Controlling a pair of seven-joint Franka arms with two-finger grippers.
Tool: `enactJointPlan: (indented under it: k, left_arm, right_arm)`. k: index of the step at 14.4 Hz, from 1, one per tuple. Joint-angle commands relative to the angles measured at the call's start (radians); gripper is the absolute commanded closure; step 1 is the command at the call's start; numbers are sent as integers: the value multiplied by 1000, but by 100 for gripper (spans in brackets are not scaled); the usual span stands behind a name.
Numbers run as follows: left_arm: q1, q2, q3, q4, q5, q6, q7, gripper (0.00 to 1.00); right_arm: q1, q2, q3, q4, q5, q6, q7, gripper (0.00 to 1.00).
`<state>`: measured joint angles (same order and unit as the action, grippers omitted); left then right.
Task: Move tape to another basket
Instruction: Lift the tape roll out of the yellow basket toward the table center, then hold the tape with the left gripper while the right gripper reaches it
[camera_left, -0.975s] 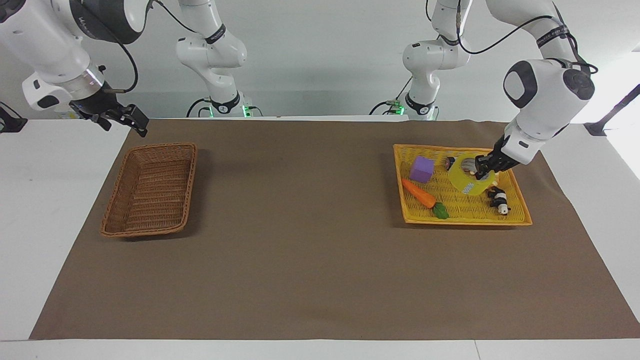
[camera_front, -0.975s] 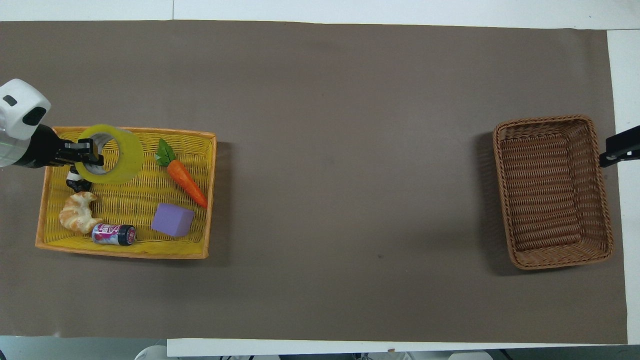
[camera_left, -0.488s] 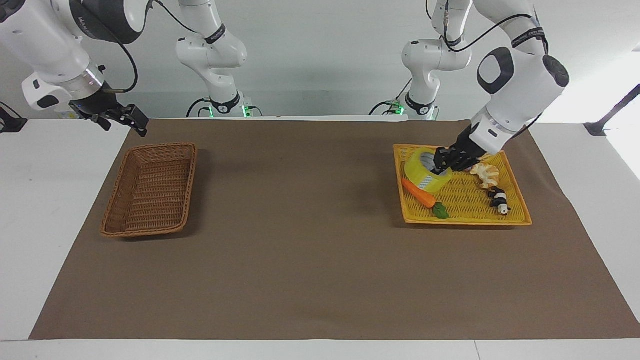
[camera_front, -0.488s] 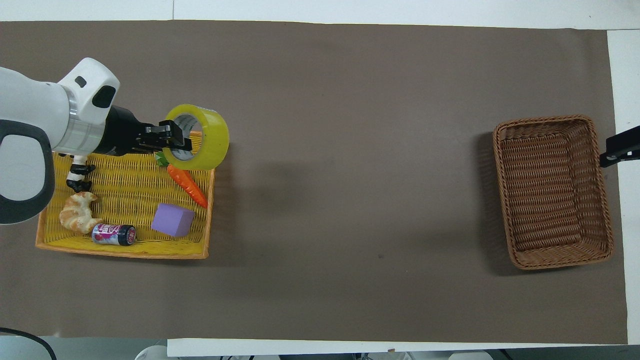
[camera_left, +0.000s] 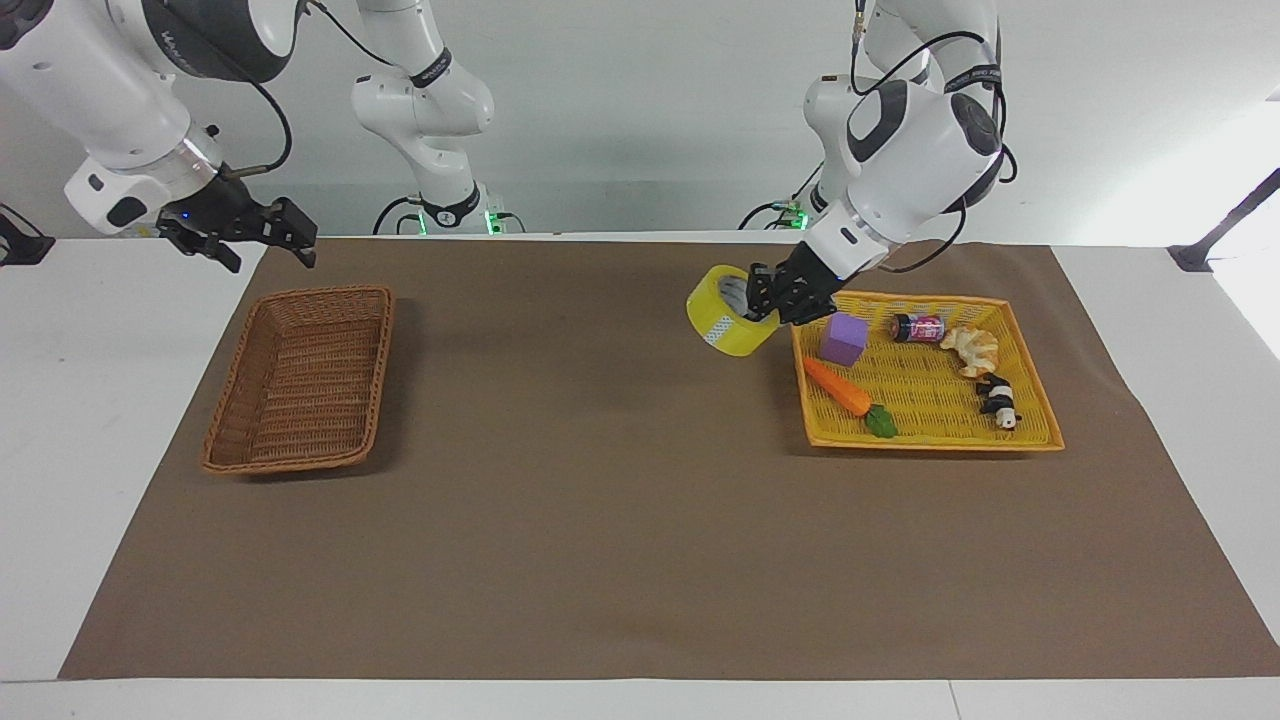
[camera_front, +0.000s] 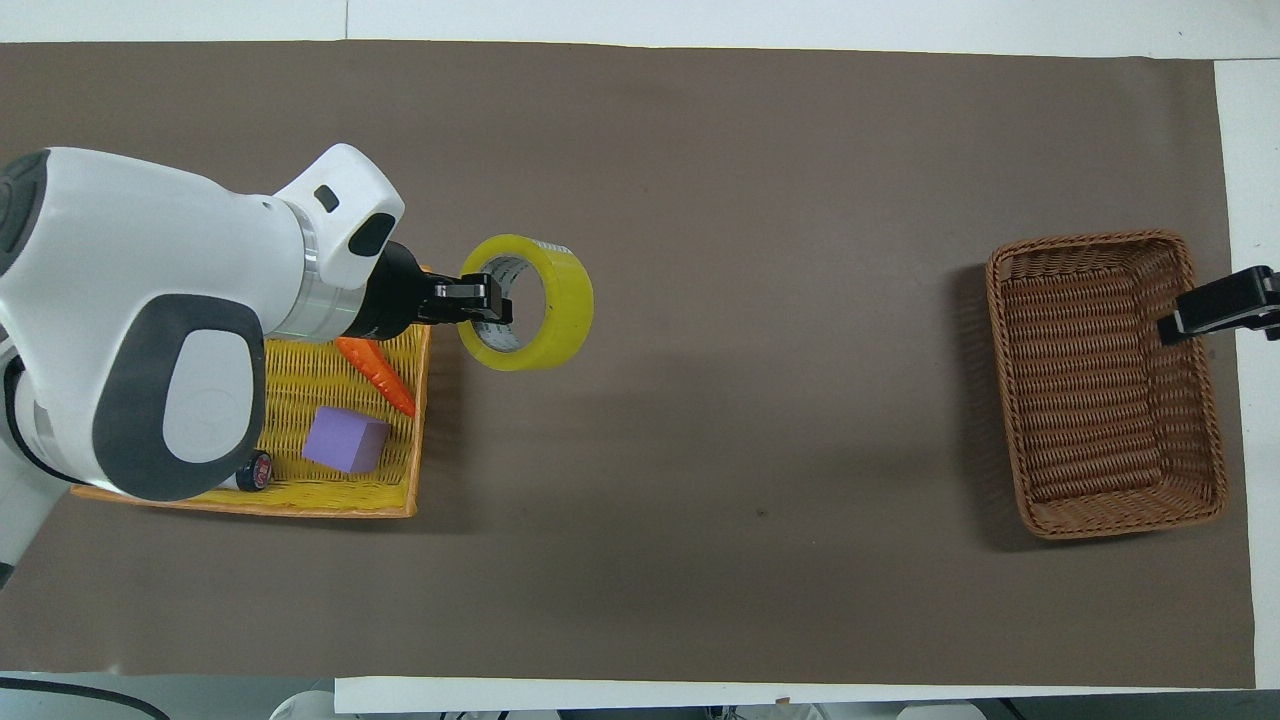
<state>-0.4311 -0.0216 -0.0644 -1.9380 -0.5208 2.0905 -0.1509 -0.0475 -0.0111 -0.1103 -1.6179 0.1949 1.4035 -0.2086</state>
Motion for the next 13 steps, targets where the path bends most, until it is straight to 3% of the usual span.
enactJointPlan:
  k: [1, 4, 7, 10, 13]
  left_arm:
    - [-18, 11, 17, 25, -16, 11, -1, 99]
    - [-29, 11, 17, 24, -16, 26, -6, 98]
    - [-29, 11, 17, 22, -13, 26, -2, 97]
    - [-29, 11, 17, 22, -13, 28, -4, 97]
    - [-29, 11, 17, 22, -13, 25, -7, 98]
  right_arm:
    - [-29, -61, 1, -106, 194, -8, -49, 0]
    - [-19, -128, 1, -261, 462, 56, -69, 0]
    - [84, -150, 6, -384, 694, 294, -139, 0]
    - [233, -89, 6, -401, 868, 464, -212, 0]
    - [384, -44, 6, -401, 987, 648, -132, 0]
